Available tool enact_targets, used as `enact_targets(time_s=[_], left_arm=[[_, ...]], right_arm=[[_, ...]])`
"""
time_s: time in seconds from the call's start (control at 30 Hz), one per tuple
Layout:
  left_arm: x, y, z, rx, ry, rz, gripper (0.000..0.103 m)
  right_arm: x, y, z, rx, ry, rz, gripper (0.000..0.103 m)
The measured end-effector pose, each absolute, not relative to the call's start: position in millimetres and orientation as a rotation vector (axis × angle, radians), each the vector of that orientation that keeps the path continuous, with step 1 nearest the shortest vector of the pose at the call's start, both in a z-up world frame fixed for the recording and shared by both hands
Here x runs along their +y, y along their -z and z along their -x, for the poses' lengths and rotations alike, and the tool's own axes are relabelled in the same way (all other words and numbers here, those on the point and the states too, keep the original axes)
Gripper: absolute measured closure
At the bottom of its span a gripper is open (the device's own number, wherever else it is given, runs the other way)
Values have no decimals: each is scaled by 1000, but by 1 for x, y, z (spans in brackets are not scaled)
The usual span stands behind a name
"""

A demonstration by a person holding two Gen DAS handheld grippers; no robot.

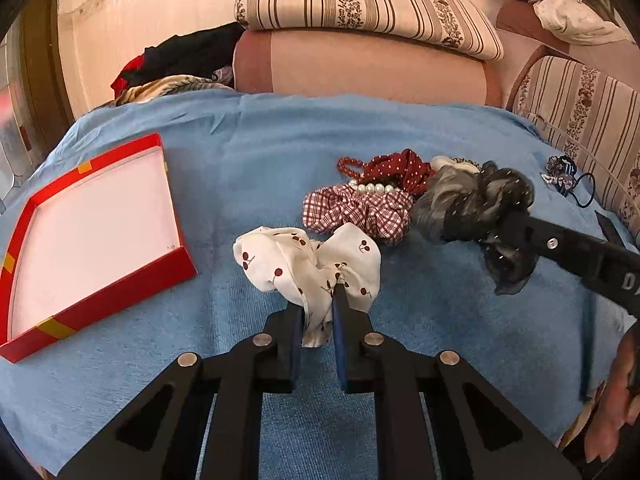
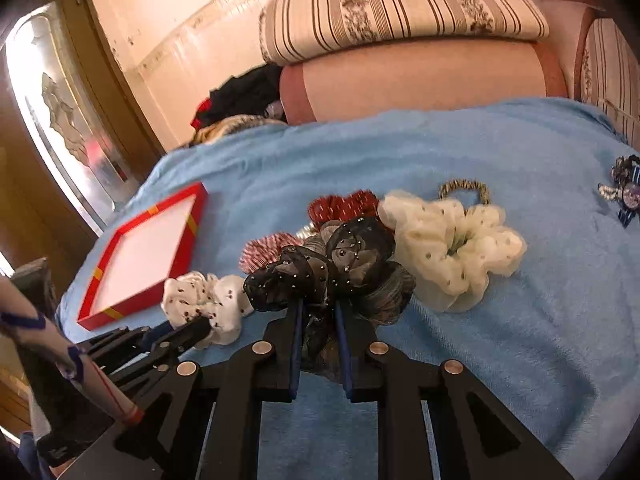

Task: Organize jewelry
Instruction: 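Carry both held scrunchies over the red-rimmed tray with both tools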

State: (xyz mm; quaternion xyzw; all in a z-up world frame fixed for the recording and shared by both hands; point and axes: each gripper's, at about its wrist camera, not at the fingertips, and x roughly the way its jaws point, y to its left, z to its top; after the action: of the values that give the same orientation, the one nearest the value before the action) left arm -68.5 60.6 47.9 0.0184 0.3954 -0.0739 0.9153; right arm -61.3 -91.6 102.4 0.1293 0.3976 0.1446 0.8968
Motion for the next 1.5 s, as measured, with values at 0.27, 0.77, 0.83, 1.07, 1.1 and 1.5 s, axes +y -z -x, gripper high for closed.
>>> enact_targets(time_s=[0.27,0.77,0.83,1.07,1.1,1.5], left_arm=[[60,-51,70,794,115,-78,90],[58,-63,80,721,73,-142,91],[58,-66,81,713,78,-137,91],[68,-88,88,645,97,-52,91],[70,-91,90,632,96,-40,91],[75,-116,104,601,-69,-96,91]], right_arm=[[-95,-110,66,807,-304,-276,86],[-93,-118,74,771,-315,-266,86],[-94,-120,76,766,-318,-266,86],[-101,-130,83,718,-313,-264,86],[-103,-132,85,708,-310,-263,86],[-116,-153,97,631,-367,-300,86]])
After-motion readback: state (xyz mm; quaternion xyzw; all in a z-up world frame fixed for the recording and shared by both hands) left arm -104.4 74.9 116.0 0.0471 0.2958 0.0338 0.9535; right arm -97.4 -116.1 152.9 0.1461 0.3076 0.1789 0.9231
